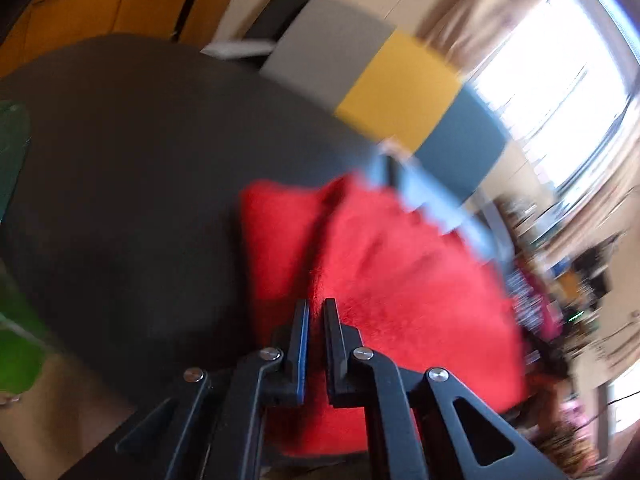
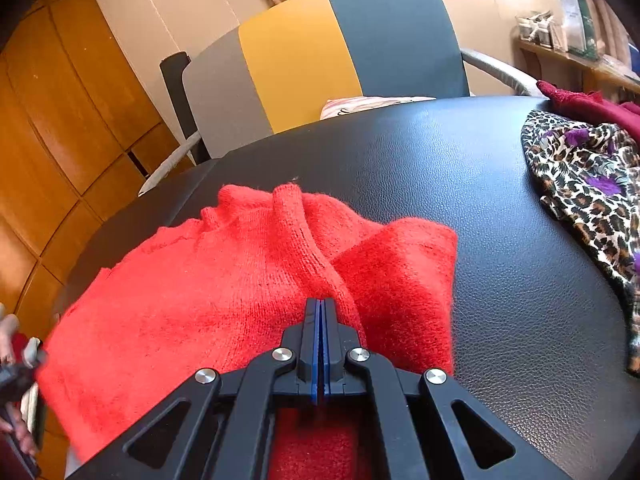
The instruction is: Fold clothes
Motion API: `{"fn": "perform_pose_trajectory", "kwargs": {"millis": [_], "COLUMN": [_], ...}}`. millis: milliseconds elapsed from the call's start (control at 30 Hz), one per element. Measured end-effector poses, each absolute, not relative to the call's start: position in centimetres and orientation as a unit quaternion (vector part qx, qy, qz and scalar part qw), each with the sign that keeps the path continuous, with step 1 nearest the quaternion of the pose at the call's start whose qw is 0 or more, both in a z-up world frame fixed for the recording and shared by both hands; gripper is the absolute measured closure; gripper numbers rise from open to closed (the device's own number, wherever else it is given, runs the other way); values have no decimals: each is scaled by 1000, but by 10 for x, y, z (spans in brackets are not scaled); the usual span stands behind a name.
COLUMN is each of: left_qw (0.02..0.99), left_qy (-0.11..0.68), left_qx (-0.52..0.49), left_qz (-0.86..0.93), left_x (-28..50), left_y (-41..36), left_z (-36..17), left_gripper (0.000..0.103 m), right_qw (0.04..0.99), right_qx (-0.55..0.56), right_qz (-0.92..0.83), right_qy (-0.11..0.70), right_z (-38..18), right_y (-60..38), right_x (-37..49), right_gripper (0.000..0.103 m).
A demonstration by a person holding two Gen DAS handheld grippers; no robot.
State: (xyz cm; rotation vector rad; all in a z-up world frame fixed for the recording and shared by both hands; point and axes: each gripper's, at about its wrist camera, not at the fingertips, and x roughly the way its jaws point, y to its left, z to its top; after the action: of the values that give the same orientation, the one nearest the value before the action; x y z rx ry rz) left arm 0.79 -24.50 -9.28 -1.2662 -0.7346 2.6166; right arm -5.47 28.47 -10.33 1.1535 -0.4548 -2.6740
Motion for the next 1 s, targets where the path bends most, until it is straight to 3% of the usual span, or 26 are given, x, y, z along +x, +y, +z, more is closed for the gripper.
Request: {"fn": "perform_pose_trajectory", "kwargs": {"millis": [233,267,367,400,467,567,700,767,833,900,1000], "left_qw": [67,54,41,37,56,94,77,89,98,98,89], "left_qy": [-262,-265,-250,-245,-218,-179,-160,-193,-195,-177,-161], "left_qx": [-397,-387,-352,-341,-346,-374,-412,-402,-390,-379,-372], "left_qz": [877,882,901,907,911,905,894,891,894,903,910], "left_x": [10,12,9,7,-13,-40,-68,-68,-64,-59,-54], "left_y": [-249,-252,-245,-242,-219,-182,-171,-180,-183,-179,-174], "left_z": [-82,-78,-61,-55,-52,-61,-90,-97,-101,-102,-101], "left_gripper": [94,94,92,88,88,88,84,85,86,86,86], "right_qw": [106,108,118,129,159,188,160,124,99,100,106], "right_qx": [392,392,357,346,344,379,421,429,428,418,415], "right_qz": [-899,-899,-915,-919,-920,-906,-893,-894,-893,-885,-880], "right_qy": [-163,-163,-147,-136,-96,-34,-3,-33,-101,-180,-206], "right_z": [-96,-93,-68,-60,-50,-58,-85,-96,-106,-116,-119], "right_y": [287,286,272,264,240,202,193,215,246,273,281], "right_x": [-56,-56,-46,-45,-52,-76,-106,-116,-121,-122,-123], "right_gripper": [99,94,66,65,67,78,81,82,101,103,103]}}
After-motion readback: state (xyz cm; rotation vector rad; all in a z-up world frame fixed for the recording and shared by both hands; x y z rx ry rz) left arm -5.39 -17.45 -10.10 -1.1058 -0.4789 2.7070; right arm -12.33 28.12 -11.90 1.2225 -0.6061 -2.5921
